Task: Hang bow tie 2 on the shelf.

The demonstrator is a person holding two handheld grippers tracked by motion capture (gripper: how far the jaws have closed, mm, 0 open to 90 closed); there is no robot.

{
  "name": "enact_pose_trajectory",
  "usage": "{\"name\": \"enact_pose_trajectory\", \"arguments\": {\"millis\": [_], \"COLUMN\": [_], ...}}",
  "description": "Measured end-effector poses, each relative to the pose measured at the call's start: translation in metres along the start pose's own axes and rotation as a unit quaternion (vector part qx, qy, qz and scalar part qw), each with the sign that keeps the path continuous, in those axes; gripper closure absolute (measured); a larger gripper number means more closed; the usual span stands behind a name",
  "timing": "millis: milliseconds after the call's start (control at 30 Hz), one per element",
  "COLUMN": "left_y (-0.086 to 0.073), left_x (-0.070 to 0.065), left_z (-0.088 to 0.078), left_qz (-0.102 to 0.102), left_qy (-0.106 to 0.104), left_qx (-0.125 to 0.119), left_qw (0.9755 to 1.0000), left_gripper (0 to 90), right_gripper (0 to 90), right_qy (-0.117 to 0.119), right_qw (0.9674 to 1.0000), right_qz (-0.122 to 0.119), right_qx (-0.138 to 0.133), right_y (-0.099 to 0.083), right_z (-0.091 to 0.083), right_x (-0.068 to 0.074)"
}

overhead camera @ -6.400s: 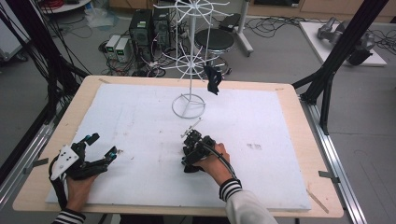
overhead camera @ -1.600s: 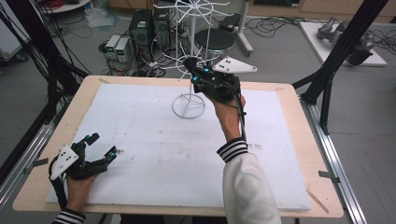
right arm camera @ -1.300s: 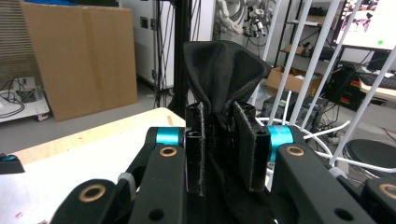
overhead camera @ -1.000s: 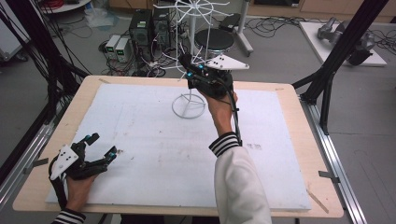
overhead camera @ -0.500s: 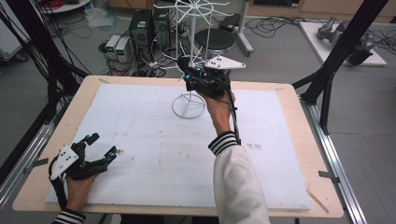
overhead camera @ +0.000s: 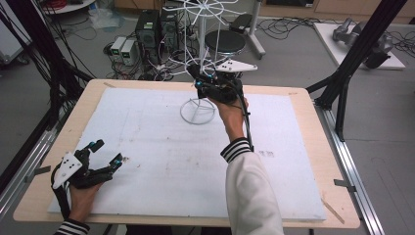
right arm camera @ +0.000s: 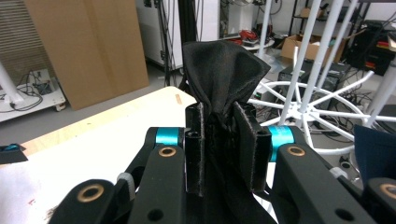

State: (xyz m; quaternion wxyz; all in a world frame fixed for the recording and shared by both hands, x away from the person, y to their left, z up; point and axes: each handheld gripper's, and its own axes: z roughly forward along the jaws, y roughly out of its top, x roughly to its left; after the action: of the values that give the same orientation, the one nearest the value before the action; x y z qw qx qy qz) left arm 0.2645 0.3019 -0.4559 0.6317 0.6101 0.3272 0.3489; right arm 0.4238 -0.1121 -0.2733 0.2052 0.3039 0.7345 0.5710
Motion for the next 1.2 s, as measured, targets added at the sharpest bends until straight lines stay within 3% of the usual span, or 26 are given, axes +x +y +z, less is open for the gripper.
{"name": "enact_pose_trajectory", "arguments": {"millis": [367, 567, 1200], "left_y": [0.0, 0.0, 0.0], "left_x": [-0.0001, -0.0001, 0.0], "left_z": [0.0, -0.0001, -0.0003], "left_qz": [0.0, 0.0, 0.001], "left_qy": [0.0, 0.0, -0.001], "left_qx": [0.0, 0.0, 0.001], "left_qw": [1.0, 1.0, 1.0], "left_gripper": [15.8, 15.8, 15.8], "right_gripper": [74.5, 74.4, 74.1], "right_qy": [-0.011, -0.03, -0.043], "right_qw": [0.9998, 0.999, 0.9984], "right_qz": [0.008, 0.013, 0.03], "right_qx": [0.013, 0.03, 0.023], "right_y": [-0.0055, -0.0069, -0.0082], "right_z": [-0.002, 0.0, 0.0028], "right_x": [-0.0044, -0.0053, -0.0074]}}
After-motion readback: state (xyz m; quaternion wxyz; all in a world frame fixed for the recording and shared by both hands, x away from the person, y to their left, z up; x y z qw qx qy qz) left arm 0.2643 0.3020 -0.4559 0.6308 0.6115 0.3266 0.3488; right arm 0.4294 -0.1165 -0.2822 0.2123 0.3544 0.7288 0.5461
